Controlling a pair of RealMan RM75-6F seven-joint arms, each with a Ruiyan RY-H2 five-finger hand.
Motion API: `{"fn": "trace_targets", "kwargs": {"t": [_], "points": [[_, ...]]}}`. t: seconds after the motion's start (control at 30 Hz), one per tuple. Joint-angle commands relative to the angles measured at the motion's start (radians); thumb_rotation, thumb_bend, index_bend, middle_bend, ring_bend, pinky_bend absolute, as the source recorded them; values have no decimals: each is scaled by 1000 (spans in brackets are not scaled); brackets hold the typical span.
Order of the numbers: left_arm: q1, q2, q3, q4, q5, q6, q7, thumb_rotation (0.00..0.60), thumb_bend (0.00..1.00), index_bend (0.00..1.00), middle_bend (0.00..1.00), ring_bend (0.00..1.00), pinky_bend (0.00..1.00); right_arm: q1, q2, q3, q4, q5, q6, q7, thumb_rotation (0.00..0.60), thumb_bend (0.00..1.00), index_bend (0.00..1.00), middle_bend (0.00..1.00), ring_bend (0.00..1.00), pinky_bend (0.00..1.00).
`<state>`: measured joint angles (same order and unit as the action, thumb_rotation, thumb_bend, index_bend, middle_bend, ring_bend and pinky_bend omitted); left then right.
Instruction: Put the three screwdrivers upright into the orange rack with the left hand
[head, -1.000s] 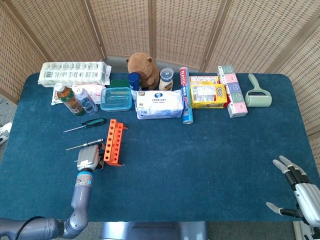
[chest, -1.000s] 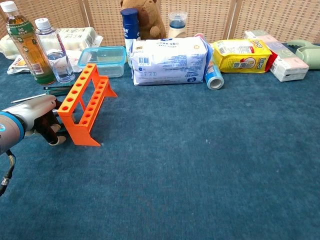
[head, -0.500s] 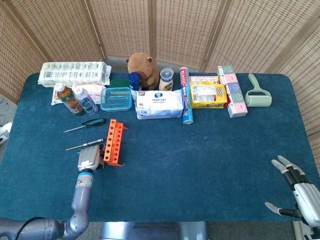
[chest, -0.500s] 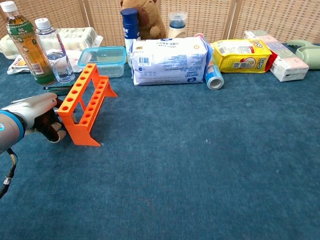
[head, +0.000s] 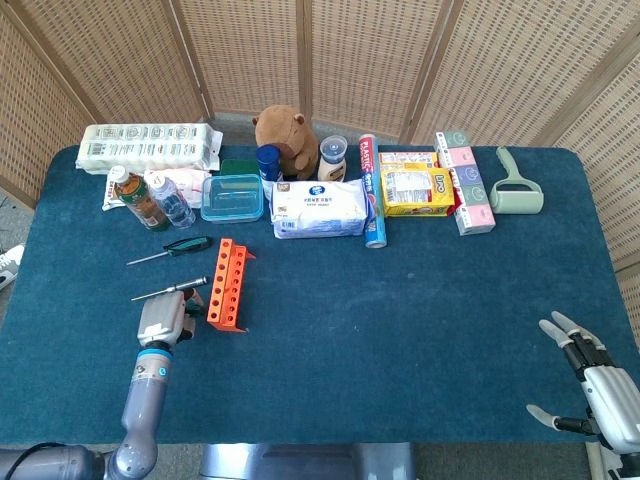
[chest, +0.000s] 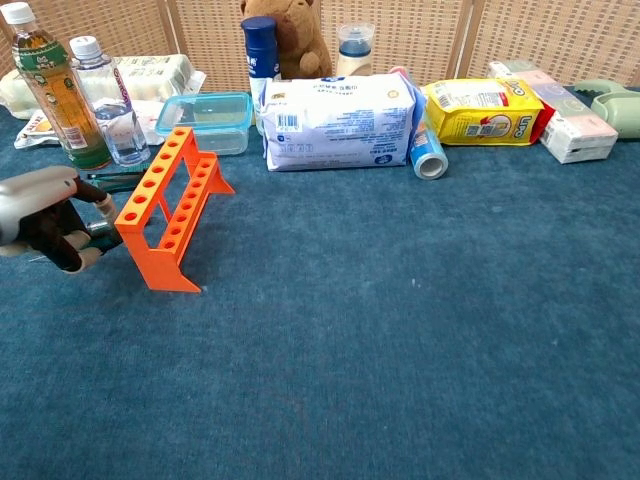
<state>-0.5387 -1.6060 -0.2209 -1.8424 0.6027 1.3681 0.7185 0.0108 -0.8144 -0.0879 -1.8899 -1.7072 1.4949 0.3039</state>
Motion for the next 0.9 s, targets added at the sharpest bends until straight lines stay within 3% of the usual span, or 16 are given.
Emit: {"fn": "trace_targets", "kwargs": {"t": [0.03, 0.27, 0.5, 0.67, 0.9], "points": [[14, 48, 14, -62, -6, 27, 18, 600, 469, 432, 914, 885, 924, 1, -2, 0, -2, 0, -3, -5, 600, 0, 71, 1, 20, 31], [35, 116, 34, -155, 22, 57, 8, 600, 469, 432, 914, 884, 924, 2, -5, -2, -6, -1, -8, -16, 600, 0, 71, 1, 21, 31], [86, 228, 87, -273, 139, 66, -66, 600, 466, 432, 914, 884, 924, 2, -7, -4, -11, -1, -10, -26, 600, 0, 71, 1, 21, 32], [145, 318, 132, -339, 327, 48, -220, 600, 465, 432, 914, 885, 924, 3, -9, -5, -14, -3, -11, -32, 600, 0, 71, 1, 21, 34], [208, 420, 178, -327, 594, 24, -459, 600, 467, 432, 914, 885, 925, 3, -12, -6, -18, -5, -13, -42, 600, 0, 71, 1, 21, 34]]}}
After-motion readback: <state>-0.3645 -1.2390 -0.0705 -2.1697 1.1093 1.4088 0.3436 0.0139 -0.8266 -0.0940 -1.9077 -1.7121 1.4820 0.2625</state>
